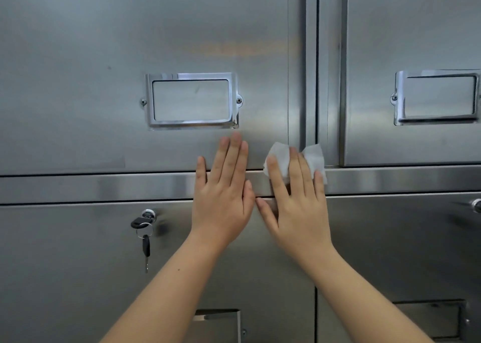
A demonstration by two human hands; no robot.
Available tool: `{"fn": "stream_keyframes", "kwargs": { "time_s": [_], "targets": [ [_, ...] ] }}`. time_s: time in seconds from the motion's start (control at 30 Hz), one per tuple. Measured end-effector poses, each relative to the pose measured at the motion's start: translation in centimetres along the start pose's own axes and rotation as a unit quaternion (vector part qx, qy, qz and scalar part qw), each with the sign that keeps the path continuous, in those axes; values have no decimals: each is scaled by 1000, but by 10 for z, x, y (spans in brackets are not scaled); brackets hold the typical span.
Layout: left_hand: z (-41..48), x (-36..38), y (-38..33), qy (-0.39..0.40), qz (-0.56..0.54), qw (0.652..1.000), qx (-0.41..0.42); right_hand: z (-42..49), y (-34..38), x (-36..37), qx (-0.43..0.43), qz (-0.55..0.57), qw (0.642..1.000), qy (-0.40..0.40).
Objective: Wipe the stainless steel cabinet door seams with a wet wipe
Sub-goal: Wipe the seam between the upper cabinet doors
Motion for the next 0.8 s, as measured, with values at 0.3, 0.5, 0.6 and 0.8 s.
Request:
{"fn": "stream_keyframes", "kwargs": {
  "time_s": [0.3, 0.5, 0.6, 0.8],
  "targets": [
    [-7, 2, -1, 9, 12, 1000, 5, 24, -7, -2, -6, 16, 1000, 8],
    [-7, 2, 0, 9, 13, 1000, 5, 7, -4, 0, -6, 11, 1000, 20],
    [-7, 1, -1, 3, 12, 1000, 7, 2, -2, -2, -10, 11, 999, 31],
    [-8, 3, 0, 0, 18, 1000, 10, -2, 0, -8, -16, 21, 999, 44]
  ]
}}
Point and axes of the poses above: each hand's wrist, its own z-axis towards the middle knuckle, its own x-axis out of the palm, y = z × x, the point moved 9 cm from there along z, towards the middle knuckle, and after that the axes turned 1 degree about y, right-handed, at the moved point
